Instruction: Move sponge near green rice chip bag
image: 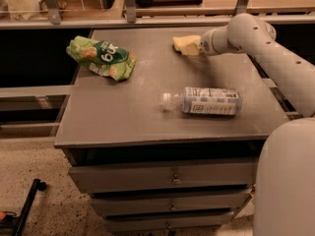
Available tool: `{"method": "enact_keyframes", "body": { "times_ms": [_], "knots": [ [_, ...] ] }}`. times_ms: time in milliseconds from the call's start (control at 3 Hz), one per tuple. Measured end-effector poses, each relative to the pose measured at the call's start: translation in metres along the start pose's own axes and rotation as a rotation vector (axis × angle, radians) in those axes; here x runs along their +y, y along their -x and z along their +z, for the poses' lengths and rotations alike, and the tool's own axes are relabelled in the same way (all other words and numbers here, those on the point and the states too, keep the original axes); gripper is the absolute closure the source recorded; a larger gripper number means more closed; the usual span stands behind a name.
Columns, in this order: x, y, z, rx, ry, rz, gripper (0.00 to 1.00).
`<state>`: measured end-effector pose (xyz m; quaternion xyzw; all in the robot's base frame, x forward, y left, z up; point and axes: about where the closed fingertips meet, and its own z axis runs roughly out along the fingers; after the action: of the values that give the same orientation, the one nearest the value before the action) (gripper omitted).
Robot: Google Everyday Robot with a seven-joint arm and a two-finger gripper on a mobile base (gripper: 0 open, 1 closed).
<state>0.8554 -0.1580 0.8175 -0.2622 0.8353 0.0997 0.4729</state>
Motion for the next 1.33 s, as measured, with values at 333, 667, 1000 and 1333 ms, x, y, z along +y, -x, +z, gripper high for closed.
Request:
{"method": "enact_keyframes", "body": {
  "times_ms": [333,667,1000,1333],
  "knots": [
    [0.0,0.0004,-0.0003,0.0,0.0,0.0,1.0],
    [-0.0001,0.0008,-0.0005,0.0,0.0,0.0,1.0],
    [-0.0002,0.0018,-0.0012,0.0,0.0,0.0,1.0],
    [-0.0002,0.0019,-0.0013,0.0,0.0,0.0,1.0]
  ]
}}
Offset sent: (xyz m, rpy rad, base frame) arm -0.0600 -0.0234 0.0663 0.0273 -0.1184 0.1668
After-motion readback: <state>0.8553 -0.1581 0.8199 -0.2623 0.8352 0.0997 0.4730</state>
